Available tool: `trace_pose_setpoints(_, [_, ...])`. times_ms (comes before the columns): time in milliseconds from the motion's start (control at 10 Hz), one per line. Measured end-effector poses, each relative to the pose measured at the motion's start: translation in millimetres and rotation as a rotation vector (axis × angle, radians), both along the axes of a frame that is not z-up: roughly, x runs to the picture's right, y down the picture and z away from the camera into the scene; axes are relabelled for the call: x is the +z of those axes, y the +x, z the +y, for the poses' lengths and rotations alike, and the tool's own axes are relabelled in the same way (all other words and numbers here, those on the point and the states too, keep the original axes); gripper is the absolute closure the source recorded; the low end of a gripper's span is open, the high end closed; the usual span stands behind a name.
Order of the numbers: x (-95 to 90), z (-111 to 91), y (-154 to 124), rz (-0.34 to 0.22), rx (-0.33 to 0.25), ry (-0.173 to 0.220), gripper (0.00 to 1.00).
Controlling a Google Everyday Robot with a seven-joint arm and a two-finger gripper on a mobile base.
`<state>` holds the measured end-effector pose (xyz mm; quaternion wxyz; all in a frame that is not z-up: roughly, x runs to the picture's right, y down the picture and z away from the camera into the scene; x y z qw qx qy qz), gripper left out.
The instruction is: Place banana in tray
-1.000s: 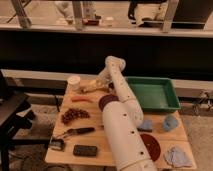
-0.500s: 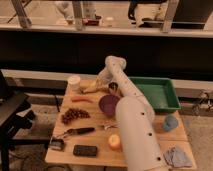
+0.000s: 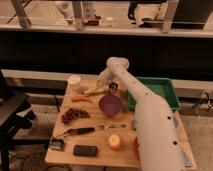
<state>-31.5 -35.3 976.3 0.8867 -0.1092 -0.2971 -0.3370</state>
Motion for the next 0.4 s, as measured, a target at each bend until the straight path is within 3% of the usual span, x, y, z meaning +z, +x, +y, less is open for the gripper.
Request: trace_pose_setpoints(400, [-29.9, -10, 10, 0.008, 0.018, 0.071, 1.00])
